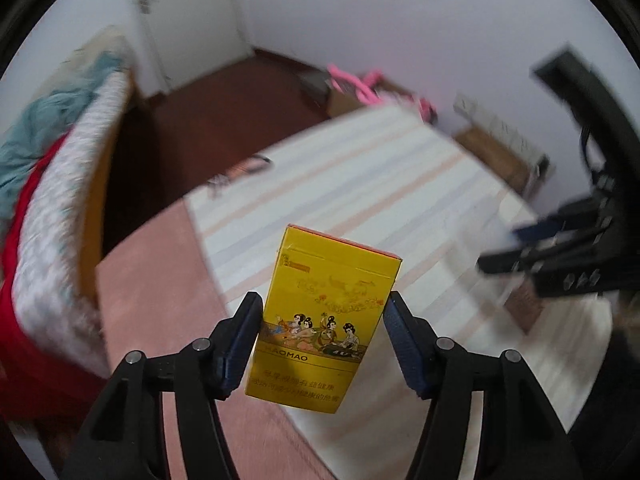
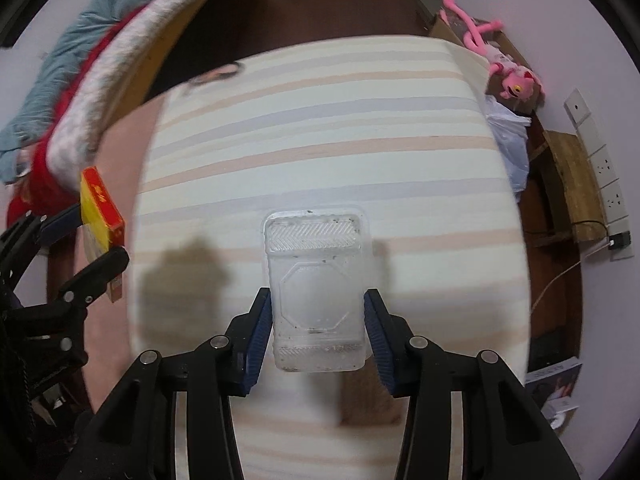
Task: Collect trash
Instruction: 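Carry both items over the white bin and open both tools to drop them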
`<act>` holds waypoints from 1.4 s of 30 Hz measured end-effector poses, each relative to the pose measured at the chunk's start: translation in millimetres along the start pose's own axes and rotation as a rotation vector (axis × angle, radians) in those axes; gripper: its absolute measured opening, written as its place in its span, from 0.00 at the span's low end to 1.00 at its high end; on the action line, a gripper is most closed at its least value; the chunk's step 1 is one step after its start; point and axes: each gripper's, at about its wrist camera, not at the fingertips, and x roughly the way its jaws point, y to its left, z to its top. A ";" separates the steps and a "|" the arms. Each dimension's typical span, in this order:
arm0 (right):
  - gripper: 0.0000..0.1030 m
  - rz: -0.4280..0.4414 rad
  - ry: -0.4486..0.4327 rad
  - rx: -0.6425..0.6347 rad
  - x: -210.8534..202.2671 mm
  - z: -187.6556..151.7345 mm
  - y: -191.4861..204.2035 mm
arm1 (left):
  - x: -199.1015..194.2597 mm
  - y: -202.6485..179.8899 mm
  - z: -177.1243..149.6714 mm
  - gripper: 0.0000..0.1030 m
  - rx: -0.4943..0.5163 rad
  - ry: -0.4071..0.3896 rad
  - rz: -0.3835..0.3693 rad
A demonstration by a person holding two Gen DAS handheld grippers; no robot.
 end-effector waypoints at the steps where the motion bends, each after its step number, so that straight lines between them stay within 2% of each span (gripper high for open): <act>1: 0.46 0.010 -0.009 -0.008 -5.1 -3.1 8.0 | -13.9 8.2 -4.9 0.57 -0.020 -0.020 0.006; 5: 0.46 0.071 -0.061 -0.076 -39.3 -22.3 70.2 | -78.4 33.6 -28.4 0.57 -0.157 -0.123 0.047; 11: 0.46 0.203 -0.097 -0.206 -68.6 -56.2 184.5 | -175.9 100.3 -98.7 0.57 -0.398 -0.211 0.152; 15: 0.46 0.295 -0.056 -0.308 -56.2 -88.4 278.4 | -221.3 151.6 -162.6 0.57 -0.553 -0.204 0.226; 18: 0.46 0.329 0.003 -0.369 -30.8 -111.1 341.5 | -229.6 182.6 -207.9 0.57 -0.644 -0.155 0.270; 22: 0.46 0.317 0.088 -0.422 18.2 -134.7 403.4 | -213.1 234.5 -276.4 0.57 -0.817 -0.054 0.241; 27: 0.46 0.252 0.234 -0.456 105.7 -152.0 464.1 | -153.9 288.0 -351.3 0.57 -1.035 0.077 0.079; 30: 0.46 0.213 0.289 -0.463 144.7 -151.9 480.2 | -115.5 311.9 -380.4 0.56 -1.128 0.146 0.008; 33: 0.47 0.173 0.340 -0.476 183.9 -148.4 497.6 | -81.4 328.5 -402.1 0.58 -1.200 0.213 -0.026; 34: 0.47 0.164 0.359 -0.478 194.1 -146.5 501.6 | -74.4 331.8 -406.9 0.61 -1.219 0.223 -0.032; 36: 0.48 0.147 0.381 -0.486 209.7 -143.2 504.0 | -62.8 337.7 -418.6 0.95 -1.255 0.242 -0.033; 37: 0.48 0.137 0.399 -0.492 218.1 -142.1 505.3 | -60.5 337.9 -422.5 0.99 -1.268 0.245 -0.034; 38: 0.51 0.131 0.418 -0.489 226.5 -141.2 507.4 | -60.3 337.9 -423.5 0.99 -1.278 0.248 -0.033; 41: 0.80 0.117 0.440 -0.492 236.2 -140.5 509.3 | -63.6 335.7 -432.8 0.99 -1.292 0.263 0.008; 42: 0.85 0.119 0.443 -0.499 236.6 -141.0 510.9 | -67.5 333.3 -435.4 0.99 -1.287 0.268 0.038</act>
